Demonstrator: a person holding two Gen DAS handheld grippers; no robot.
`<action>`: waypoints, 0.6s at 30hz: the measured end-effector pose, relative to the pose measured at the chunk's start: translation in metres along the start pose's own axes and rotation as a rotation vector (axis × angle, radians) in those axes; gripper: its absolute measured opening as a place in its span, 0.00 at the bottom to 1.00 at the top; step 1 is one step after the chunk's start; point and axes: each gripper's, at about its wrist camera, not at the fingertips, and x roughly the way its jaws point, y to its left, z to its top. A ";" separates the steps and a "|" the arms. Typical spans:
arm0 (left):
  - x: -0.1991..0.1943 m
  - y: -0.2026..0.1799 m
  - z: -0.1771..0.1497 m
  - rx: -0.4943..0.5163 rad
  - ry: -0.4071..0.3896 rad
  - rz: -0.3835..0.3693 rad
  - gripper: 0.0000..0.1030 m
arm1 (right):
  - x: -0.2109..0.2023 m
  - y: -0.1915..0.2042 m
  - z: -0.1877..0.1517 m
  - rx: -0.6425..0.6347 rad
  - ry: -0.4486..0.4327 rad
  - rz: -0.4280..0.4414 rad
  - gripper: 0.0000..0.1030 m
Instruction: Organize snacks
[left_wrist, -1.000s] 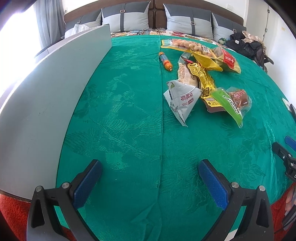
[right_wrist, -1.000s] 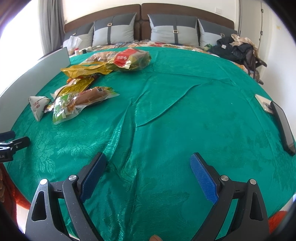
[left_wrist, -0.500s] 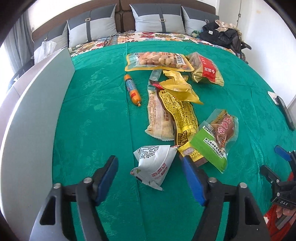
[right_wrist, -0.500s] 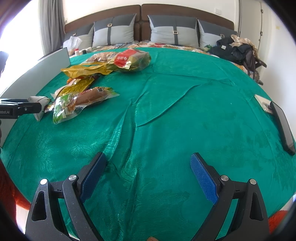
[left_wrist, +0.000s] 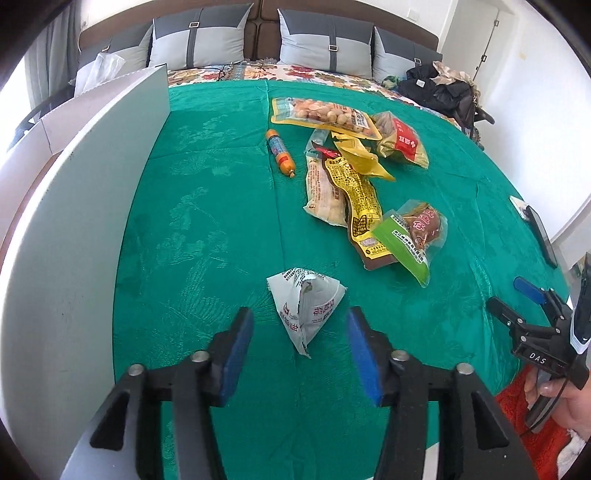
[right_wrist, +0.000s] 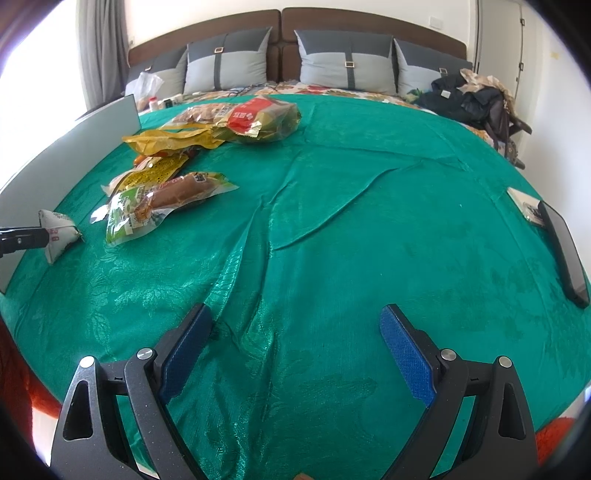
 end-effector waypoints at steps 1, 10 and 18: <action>0.003 -0.001 0.001 -0.003 -0.007 0.010 0.87 | 0.000 0.000 0.000 0.000 0.000 0.000 0.92; 0.033 -0.002 -0.003 0.049 0.002 0.113 0.91 | -0.002 -0.001 -0.001 -0.001 -0.007 0.000 0.92; 0.032 0.003 -0.013 0.038 -0.036 0.152 1.00 | -0.002 -0.001 -0.001 0.000 -0.009 -0.001 0.92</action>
